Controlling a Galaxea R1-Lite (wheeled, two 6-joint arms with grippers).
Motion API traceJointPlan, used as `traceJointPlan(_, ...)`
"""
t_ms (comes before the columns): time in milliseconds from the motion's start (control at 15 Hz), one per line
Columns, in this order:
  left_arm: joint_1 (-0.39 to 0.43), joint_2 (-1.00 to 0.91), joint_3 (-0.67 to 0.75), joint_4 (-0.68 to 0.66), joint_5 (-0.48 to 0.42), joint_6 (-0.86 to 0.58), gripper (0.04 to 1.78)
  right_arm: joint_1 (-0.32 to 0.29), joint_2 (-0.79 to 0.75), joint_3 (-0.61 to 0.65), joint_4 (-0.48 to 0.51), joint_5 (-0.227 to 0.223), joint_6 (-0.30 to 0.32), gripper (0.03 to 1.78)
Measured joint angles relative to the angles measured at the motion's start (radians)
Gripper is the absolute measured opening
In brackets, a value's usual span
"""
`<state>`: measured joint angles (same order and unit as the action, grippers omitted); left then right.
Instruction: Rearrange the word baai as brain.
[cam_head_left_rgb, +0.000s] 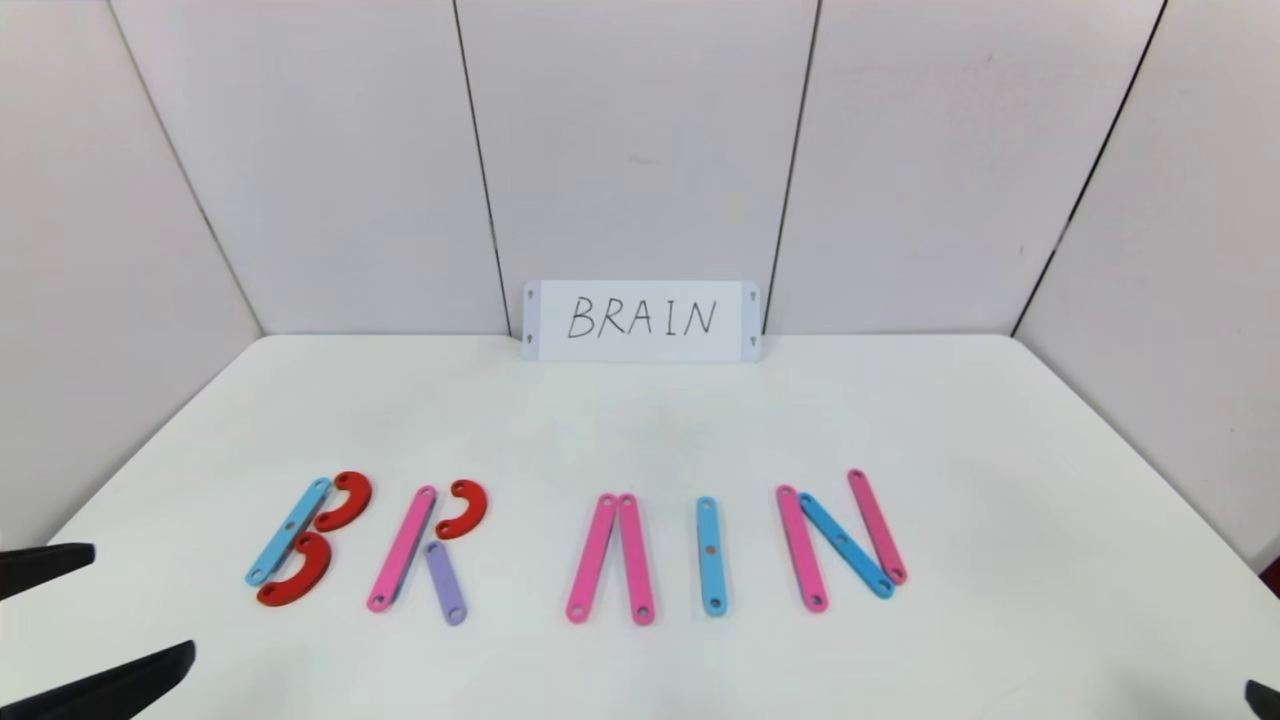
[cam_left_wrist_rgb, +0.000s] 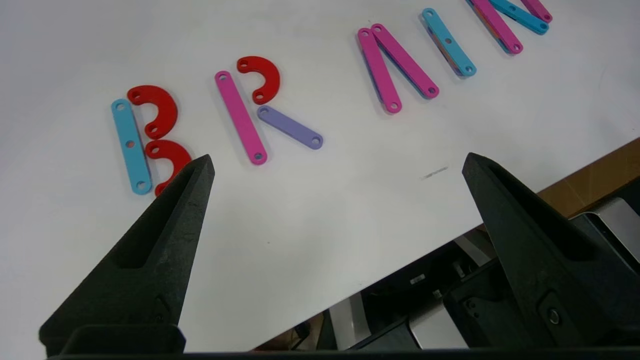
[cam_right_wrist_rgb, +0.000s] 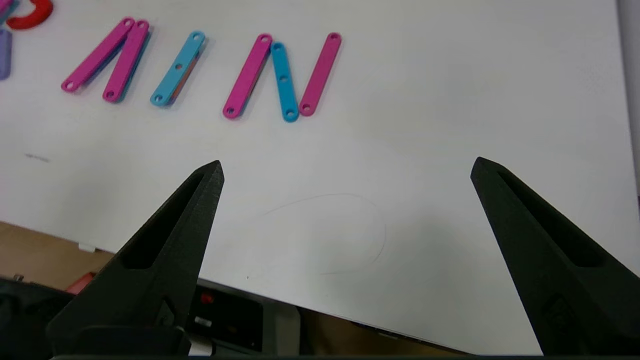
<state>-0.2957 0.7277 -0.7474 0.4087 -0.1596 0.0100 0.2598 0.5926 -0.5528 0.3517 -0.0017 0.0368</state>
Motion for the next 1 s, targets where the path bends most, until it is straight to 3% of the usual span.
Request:
traceJointPlan(533,0.003,-0.347,0.095,0.105,0.201,-0.057,1.74,-0.282,-0.269,-0.005,0.06,0.009,0.014,1.73)
traceJointPlan(867,0.034,-0.441,0.134,0.136,0.321,-0.123,1.74,-0.275,-0.447,0.018,0.131,0.053,0.019,1.73)
traceJointPlan(1000,0.077,-0.449,0.119,0.135,0.33,-0.119,1.74,-0.271,-0.512,0.056,0.128,0.059,0.013,1.73)
